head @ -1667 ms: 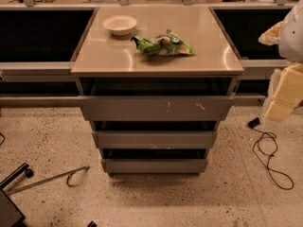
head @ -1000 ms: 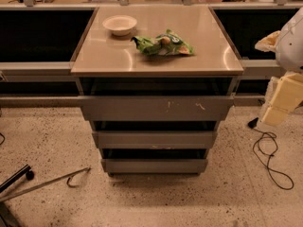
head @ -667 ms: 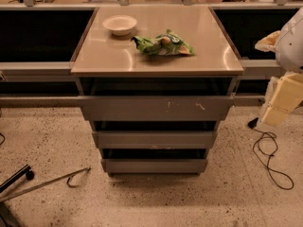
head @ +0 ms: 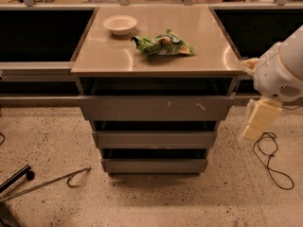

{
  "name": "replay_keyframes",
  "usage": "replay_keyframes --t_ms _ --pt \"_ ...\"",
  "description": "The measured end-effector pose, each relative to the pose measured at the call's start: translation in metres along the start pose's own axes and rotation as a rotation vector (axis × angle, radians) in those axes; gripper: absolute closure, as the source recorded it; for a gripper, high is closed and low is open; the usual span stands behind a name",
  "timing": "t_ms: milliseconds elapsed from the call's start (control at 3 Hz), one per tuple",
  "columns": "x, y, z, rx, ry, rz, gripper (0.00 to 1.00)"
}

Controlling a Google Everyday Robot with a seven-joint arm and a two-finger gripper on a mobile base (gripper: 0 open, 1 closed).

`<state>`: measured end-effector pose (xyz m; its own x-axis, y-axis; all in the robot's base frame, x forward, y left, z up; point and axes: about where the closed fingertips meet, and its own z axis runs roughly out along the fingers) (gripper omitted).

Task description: Open bottom drawer

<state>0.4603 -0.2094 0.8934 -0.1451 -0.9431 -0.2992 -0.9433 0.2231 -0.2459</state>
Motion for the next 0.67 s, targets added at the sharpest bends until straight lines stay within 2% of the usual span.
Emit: replay_keyframes --t_ms 333,667 --pt "0.005 -0.001 0.082 -0.027 -0.01 -0.038 0.0" --pt "0.031 0.012 0.131 -0.076 -0.032 -0.069 0.0"
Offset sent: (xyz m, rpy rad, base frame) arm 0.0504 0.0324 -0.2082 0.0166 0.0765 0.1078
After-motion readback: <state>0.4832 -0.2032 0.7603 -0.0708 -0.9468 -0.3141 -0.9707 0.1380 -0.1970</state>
